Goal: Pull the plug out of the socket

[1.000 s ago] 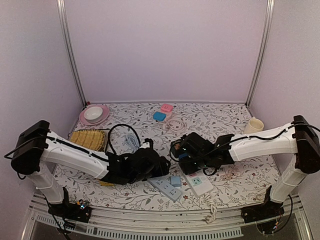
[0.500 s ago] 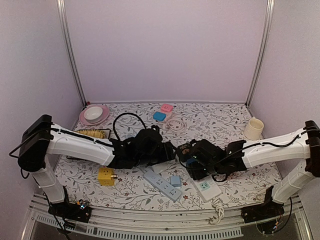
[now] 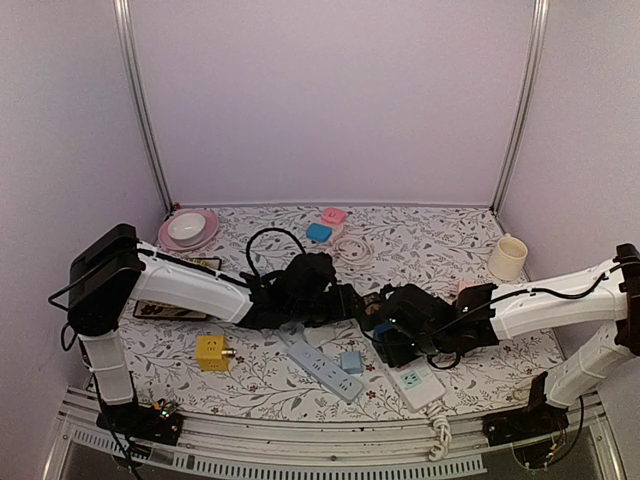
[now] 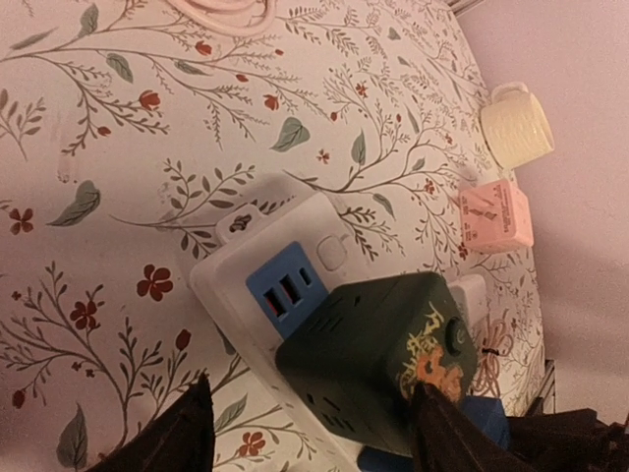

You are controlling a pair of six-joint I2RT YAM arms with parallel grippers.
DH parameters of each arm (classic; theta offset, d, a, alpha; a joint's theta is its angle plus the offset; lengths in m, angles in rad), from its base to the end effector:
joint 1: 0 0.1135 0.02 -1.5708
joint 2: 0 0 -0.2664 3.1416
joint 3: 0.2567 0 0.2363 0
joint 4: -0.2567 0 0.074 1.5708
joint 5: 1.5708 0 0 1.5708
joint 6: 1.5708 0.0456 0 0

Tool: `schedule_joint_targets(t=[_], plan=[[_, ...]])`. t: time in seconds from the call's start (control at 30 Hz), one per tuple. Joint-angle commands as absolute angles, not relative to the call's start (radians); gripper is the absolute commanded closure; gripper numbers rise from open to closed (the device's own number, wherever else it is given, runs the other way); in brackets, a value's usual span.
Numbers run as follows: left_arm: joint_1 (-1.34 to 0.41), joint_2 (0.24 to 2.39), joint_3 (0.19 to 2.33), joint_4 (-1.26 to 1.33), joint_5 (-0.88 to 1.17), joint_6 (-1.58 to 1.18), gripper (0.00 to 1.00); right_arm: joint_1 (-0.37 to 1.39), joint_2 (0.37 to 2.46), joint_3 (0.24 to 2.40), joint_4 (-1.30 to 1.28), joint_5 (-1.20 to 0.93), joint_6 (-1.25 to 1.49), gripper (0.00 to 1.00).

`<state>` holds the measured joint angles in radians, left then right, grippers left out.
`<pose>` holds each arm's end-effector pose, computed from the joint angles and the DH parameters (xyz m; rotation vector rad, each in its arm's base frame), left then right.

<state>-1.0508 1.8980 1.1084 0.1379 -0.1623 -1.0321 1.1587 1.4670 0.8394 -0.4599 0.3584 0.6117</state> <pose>0.2070 -0.3467 0.1735 -0.0738 2.3888 -0.9220 0.1215 0.2381 0.1895 -0.5809 2.4935 0.1946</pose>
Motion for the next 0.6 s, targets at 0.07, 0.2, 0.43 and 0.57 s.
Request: schedule_joint_targets(t=[0.07, 0.2, 0.43, 0.57], plan=[[-1.054, 1.898, 1.071, 0.21, -0.13, -1.027, 0.31, 1.177, 1.473, 0.908, -0.444, 0.331, 0.597, 0.71], [-1.065, 1.907, 1.067, 0.186, -0.148, -1.04, 0.31, 1.18, 1.5, 0.936, -0.442, 0.336, 0.587, 0.71], [-1.089, 1.936, 1.072, 0.104, -0.201, -1.064, 0.3, 1.18, 1.525, 0.977, -0.453, 0.385, 0.575, 0.71], [-1.092, 1.998, 1.093, 0.07, -0.195, -1.083, 0.3, 1.18, 1.538, 1.013, -0.473, 0.414, 0.557, 0.71]])
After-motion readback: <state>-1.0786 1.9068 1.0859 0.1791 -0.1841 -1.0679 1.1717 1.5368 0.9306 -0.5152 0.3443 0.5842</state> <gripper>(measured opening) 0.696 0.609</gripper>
